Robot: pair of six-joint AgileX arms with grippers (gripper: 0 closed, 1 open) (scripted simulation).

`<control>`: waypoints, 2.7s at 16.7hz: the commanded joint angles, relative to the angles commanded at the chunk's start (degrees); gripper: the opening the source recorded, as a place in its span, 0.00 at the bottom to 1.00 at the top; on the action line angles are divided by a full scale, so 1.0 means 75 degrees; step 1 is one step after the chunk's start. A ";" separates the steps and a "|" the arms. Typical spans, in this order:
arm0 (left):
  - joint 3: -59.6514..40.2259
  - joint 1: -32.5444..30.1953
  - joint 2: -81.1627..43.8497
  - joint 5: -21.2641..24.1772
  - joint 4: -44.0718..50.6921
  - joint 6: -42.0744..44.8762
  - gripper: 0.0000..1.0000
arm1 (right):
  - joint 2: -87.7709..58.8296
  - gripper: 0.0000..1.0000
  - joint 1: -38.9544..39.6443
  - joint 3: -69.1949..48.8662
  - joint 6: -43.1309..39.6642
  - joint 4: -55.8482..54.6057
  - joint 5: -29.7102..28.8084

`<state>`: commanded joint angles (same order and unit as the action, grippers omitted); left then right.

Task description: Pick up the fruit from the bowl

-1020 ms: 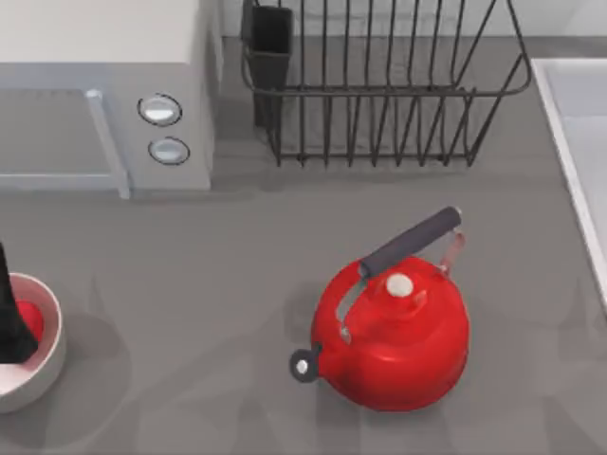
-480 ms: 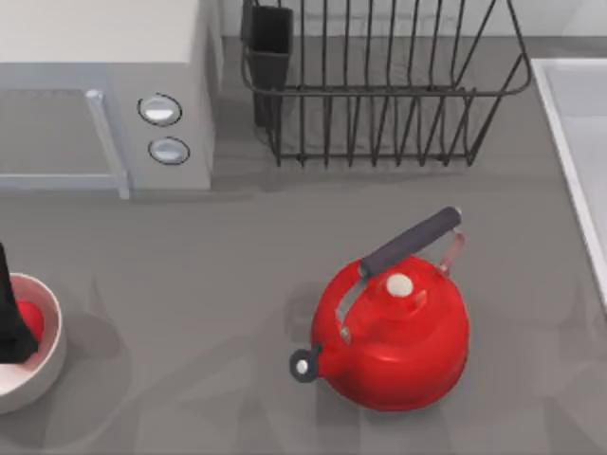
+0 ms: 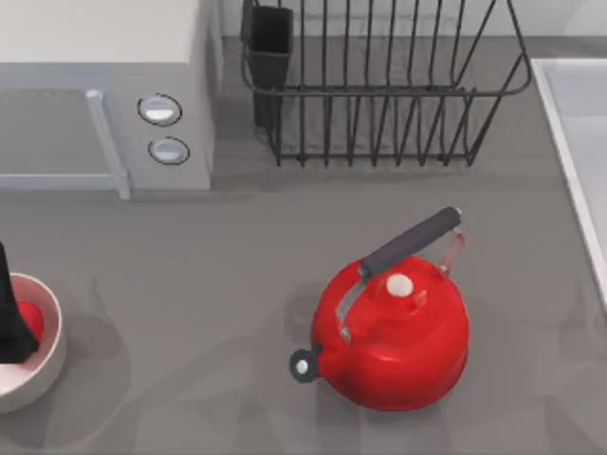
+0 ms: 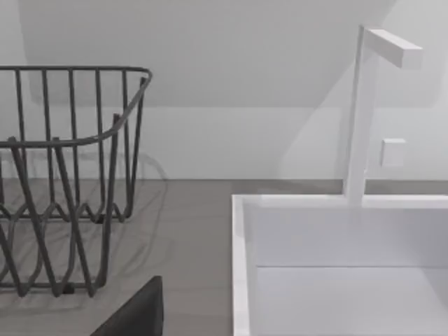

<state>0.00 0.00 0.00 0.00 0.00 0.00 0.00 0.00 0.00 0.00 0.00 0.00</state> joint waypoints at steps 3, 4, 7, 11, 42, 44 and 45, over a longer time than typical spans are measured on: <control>0.0000 0.0000 0.0000 0.0000 0.0000 0.0000 1.00 | 0.0000 1.00 0.0000 0.0000 0.0000 0.0000 0.0000; 0.0000 0.0000 0.0000 0.0000 0.0000 0.0000 1.00 | 0.0000 1.00 0.0000 0.0000 0.0000 0.0000 0.0000; -0.0084 0.0001 -0.0089 0.0000 0.0081 0.0003 1.00 | 0.0000 1.00 0.0000 0.0000 0.0000 0.0000 0.0000; -0.1037 0.0018 -0.1229 0.0000 0.1000 0.0037 1.00 | 0.0000 1.00 0.0000 0.0000 0.0000 0.0000 0.0000; -0.7732 0.0140 -1.2888 0.0002 0.6851 0.0323 1.00 | 0.0000 1.00 0.0000 0.0000 0.0000 0.0000 0.0000; -0.7312 0.0152 -1.3247 0.0002 0.5953 0.0334 1.00 | 0.0000 1.00 0.0000 0.0000 0.0000 0.0000 0.0000; -0.7105 0.0158 -1.3421 0.0003 0.5544 0.0340 1.00 | 0.0000 1.00 0.0000 0.0000 0.0000 0.0000 0.0000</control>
<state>-53.29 1.18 -100.65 0.02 41.58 2.55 0.00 0.00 0.00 0.00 0.00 0.00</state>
